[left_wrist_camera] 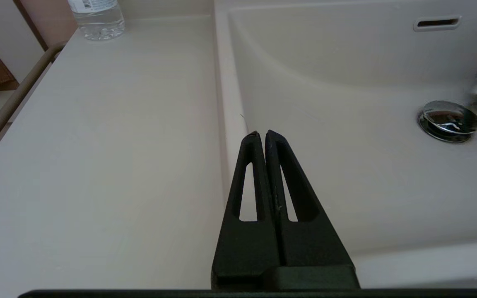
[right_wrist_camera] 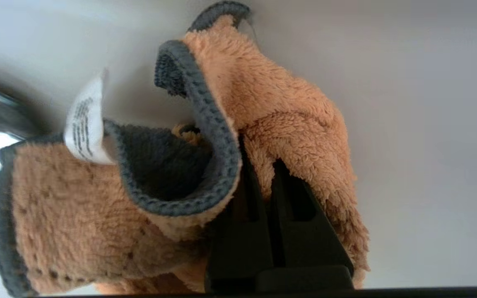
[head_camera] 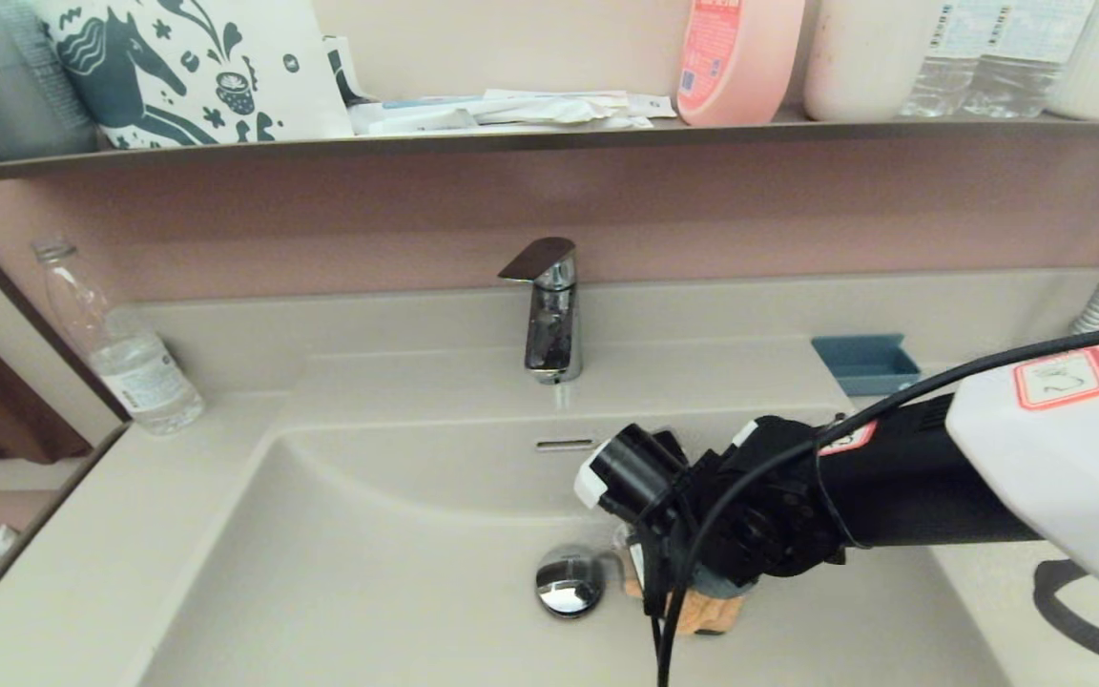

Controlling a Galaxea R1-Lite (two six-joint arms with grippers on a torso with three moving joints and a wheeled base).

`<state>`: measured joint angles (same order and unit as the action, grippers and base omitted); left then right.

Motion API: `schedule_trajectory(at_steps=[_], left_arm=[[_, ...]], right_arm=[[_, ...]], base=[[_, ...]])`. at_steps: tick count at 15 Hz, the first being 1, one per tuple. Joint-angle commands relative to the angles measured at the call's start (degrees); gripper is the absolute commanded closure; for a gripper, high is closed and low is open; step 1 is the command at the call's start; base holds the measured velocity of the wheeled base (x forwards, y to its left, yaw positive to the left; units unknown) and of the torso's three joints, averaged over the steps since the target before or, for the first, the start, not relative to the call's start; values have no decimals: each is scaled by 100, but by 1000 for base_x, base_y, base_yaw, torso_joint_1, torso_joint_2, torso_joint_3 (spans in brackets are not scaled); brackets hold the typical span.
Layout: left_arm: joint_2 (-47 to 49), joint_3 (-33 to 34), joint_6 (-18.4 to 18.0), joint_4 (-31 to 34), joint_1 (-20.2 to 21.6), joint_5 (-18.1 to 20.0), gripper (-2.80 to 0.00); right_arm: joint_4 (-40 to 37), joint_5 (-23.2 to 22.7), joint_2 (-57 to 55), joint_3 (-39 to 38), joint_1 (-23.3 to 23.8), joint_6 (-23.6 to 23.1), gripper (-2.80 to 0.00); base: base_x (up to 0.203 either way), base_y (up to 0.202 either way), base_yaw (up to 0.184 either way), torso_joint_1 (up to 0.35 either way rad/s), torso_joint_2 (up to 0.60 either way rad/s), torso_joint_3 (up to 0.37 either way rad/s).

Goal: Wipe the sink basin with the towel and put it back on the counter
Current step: Wipe the sink

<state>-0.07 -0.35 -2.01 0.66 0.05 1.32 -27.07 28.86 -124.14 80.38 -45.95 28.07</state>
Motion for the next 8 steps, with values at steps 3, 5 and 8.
schedule_trajectory(at_steps=[3,5,8], left_arm=[[7,0,-1,-2,4,0,0],[7,0,-1,-1,-1,0,0],[7,0,-1,3,-3,0,0]], right_arm=[[-719,-262,276,-288,-40,325,0],[-818,-594,199,-288,-337,481,0],[-831,-1204,-111,76,-936,542,0]], base=[[0,0,0,0,0,0],[0,0,0,0,0,0],[0,0,0,0,0,0]])
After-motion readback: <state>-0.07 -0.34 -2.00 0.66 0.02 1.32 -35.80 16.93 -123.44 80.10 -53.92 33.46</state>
